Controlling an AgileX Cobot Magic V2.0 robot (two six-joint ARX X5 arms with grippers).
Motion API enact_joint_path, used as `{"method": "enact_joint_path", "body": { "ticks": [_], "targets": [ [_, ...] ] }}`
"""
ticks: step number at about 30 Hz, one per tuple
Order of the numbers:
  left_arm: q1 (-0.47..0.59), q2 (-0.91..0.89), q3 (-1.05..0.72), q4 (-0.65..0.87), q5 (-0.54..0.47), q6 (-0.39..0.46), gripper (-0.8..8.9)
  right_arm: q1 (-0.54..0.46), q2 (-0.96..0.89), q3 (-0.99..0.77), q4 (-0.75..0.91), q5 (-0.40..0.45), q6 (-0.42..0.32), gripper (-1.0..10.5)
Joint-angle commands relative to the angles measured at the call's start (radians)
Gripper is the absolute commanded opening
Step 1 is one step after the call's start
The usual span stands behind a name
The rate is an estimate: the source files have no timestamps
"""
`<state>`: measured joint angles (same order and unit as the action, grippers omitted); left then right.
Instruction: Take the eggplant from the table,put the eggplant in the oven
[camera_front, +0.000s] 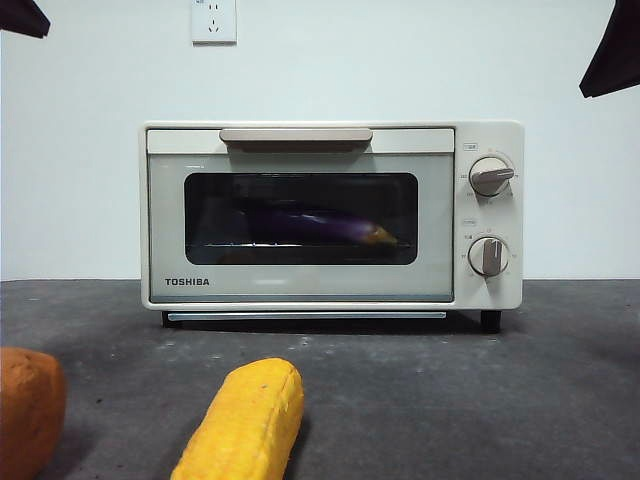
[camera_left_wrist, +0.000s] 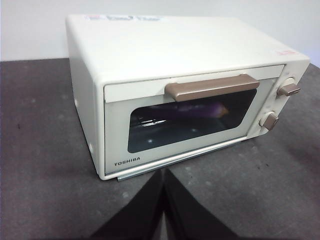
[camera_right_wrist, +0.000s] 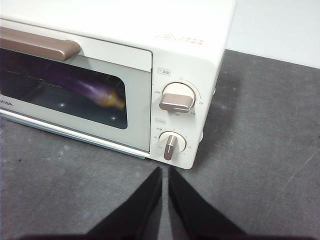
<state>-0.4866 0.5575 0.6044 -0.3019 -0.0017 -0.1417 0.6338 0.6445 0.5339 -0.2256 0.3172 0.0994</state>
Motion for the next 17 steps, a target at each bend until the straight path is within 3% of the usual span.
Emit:
{"method": "enact_joint_path", "body": {
  "ticks": [1, 11, 17],
  "targets": [
    [-0.005, 0.01, 0.006, 0.011, -0.002, -0.006, 0.08, 0.005, -0.003, 0.004, 0.016, 0.005, -0.013, 0.0],
    [-0.006, 0.01, 0.006, 0.005, -0.002, -0.005, 0.08, 0.005, -0.008, 0.004, 0.016, 0.005, -0.013, 0.0],
    [0.038, -0.117, -0.009, 0.019, -0.01, 0.042, 0.08, 0.005, -0.007, 0.004, 0.016, 0.005, -0.013, 0.0]
  ]
}}
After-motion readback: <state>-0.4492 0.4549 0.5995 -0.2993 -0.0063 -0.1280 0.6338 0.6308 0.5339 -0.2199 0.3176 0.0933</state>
